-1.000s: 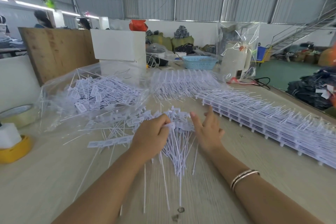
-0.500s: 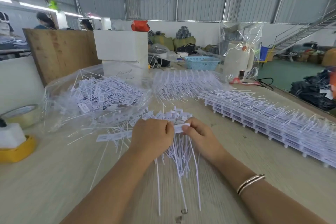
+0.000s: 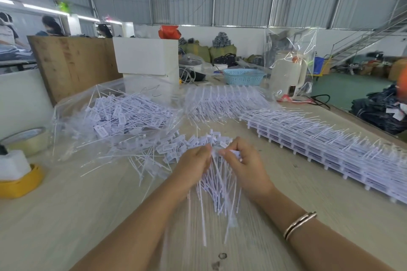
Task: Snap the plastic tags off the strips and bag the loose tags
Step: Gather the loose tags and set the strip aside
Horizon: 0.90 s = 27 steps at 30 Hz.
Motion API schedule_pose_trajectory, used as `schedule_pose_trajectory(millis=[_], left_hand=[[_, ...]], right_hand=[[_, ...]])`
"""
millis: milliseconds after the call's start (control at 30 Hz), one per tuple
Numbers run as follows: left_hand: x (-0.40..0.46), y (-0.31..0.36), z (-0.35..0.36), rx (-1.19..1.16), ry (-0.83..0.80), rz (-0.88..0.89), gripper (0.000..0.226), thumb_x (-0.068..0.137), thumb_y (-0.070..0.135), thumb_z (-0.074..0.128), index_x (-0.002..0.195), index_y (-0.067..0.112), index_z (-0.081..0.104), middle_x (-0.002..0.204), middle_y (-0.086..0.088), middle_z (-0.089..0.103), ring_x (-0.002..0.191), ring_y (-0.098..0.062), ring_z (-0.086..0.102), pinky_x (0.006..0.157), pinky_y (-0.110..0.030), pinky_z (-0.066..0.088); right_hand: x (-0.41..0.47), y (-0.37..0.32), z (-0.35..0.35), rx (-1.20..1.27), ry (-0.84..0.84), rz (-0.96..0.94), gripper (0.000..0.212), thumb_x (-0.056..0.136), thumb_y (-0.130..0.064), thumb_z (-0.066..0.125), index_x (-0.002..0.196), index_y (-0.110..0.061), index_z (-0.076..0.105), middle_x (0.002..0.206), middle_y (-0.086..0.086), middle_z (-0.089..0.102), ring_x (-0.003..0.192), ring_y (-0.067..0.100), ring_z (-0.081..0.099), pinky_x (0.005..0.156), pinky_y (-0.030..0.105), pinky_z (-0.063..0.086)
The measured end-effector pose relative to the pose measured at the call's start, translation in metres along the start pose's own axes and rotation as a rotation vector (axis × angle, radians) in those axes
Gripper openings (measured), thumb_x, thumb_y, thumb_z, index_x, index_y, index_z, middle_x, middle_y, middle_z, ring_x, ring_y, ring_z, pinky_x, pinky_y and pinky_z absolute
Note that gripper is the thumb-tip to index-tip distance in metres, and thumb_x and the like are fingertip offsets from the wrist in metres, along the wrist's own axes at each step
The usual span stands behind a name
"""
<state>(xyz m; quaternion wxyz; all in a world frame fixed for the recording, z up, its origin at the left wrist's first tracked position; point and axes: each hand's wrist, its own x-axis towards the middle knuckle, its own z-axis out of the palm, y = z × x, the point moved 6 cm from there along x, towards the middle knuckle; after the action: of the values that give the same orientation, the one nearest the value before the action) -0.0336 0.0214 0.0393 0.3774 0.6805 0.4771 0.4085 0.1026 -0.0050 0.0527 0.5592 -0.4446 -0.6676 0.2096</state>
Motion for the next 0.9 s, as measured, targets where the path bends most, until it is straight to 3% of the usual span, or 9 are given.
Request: schedule_pose_trajectory(millis=[133, 233, 300, 333, 400, 500, 633, 767, 900], left_hand=[[-0.001, 0.003, -0.025, 0.111, 0.143, 0.111, 0.045, 0.100, 0.031, 0.037, 0.057, 0.018, 0.039, 0.053, 0.003, 0.040, 0.050, -0.014, 0.038, 0.058, -0.026, 0.032], [-0.005, 0.005, -0.024, 0.167, 0.112, 0.172, 0.041, 0.099, 0.018, 0.040, 0.058, 0.021, 0.046, 0.055, 0.008, 0.049, 0.052, -0.014, 0.042, 0.059, -0.029, 0.032], [-0.005, 0.008, -0.018, 0.283, 0.105, 0.223, 0.037, 0.097, 0.014, 0.041, 0.061, 0.025, 0.046, 0.048, 0.009, 0.047, 0.044, -0.009, 0.036, 0.052, -0.028, 0.029], [-0.005, 0.010, -0.014, 0.356, 0.094, 0.256, 0.032, 0.096, 0.014, 0.041, 0.067, 0.028, 0.047, 0.049, 0.009, 0.045, 0.042, -0.009, 0.035, 0.049, -0.027, 0.029], [-0.006, 0.011, -0.007, 0.427, 0.053, 0.289, 0.018, 0.094, 0.015, 0.041, 0.094, 0.032, 0.049, 0.060, 0.007, 0.050, 0.046, -0.013, 0.042, 0.048, -0.031, 0.035], [-0.008, 0.011, -0.001, 0.425, 0.039, 0.310, 0.028, 0.095, 0.018, 0.044, 0.118, 0.032, 0.037, 0.081, 0.009, 0.052, 0.063, -0.012, 0.054, 0.062, -0.037, 0.049], [-0.012, 0.020, 0.000, 0.352, 0.087, 0.401, 0.020, 0.098, 0.023, 0.043, 0.110, 0.036, 0.034, 0.090, 0.011, 0.052, 0.069, -0.007, 0.053, 0.066, -0.034, 0.049], [-0.014, 0.028, -0.007, 0.457, 0.141, 0.454, 0.009, 0.099, 0.027, 0.037, 0.100, 0.028, 0.046, 0.068, 0.007, 0.054, 0.054, -0.010, 0.049, 0.049, -0.025, 0.035], [-0.010, 0.026, -0.012, 0.607, 0.162, 0.407, 0.024, 0.097, 0.030, 0.042, 0.079, 0.018, 0.052, 0.050, 0.005, 0.046, 0.046, -0.015, 0.047, 0.050, -0.019, 0.021]], right_hand=[[0.002, 0.013, -0.017, 0.072, 0.079, 0.114, 0.024, 0.094, -0.026, 0.055, 0.071, -0.023, 0.049, 0.069, -0.004, 0.046, 0.079, 0.020, 0.041, 0.073, 0.040, 0.038], [0.008, 0.018, -0.014, -0.067, 0.013, 0.135, 0.024, 0.099, -0.032, 0.042, 0.083, -0.024, 0.057, 0.073, -0.001, 0.052, 0.073, 0.015, 0.049, 0.071, 0.032, 0.040], [0.009, 0.028, -0.010, -0.181, -0.017, 0.198, 0.031, 0.101, -0.038, 0.032, 0.109, -0.026, 0.060, 0.104, -0.005, 0.060, 0.104, 0.012, 0.054, 0.097, 0.033, 0.036], [0.009, 0.035, -0.009, -0.225, -0.026, 0.246, 0.038, 0.101, -0.041, 0.028, 0.127, -0.028, 0.052, 0.125, -0.006, 0.054, 0.124, 0.013, 0.045, 0.109, 0.037, 0.024], [0.008, 0.039, -0.012, -0.268, -0.013, 0.296, 0.047, 0.100, -0.048, 0.024, 0.145, -0.034, 0.028, 0.145, -0.007, 0.033, 0.138, 0.013, 0.025, 0.114, 0.042, 0.007], [0.005, 0.020, -0.011, -0.243, 0.003, 0.162, 0.037, 0.097, -0.052, 0.030, 0.131, -0.042, 0.041, 0.135, -0.014, 0.035, 0.135, 0.008, 0.026, 0.112, 0.038, 0.011], [-0.001, 0.004, 0.008, -0.273, -0.137, 0.046, 0.024, 0.087, -0.051, 0.045, 0.089, -0.036, 0.064, 0.105, -0.015, 0.060, 0.113, 0.006, 0.046, 0.105, 0.041, 0.023], [-0.002, 0.003, 0.002, 0.098, -0.128, 0.075, 0.014, 0.093, -0.020, 0.057, 0.080, -0.019, 0.061, 0.080, -0.001, 0.058, 0.081, 0.012, 0.053, 0.083, 0.035, 0.040], [-0.003, 0.005, 0.001, 0.257, -0.141, 0.072, 0.016, 0.091, -0.022, 0.055, 0.079, -0.011, 0.055, 0.077, 0.001, 0.053, 0.078, 0.014, 0.049, 0.078, 0.028, 0.038]])
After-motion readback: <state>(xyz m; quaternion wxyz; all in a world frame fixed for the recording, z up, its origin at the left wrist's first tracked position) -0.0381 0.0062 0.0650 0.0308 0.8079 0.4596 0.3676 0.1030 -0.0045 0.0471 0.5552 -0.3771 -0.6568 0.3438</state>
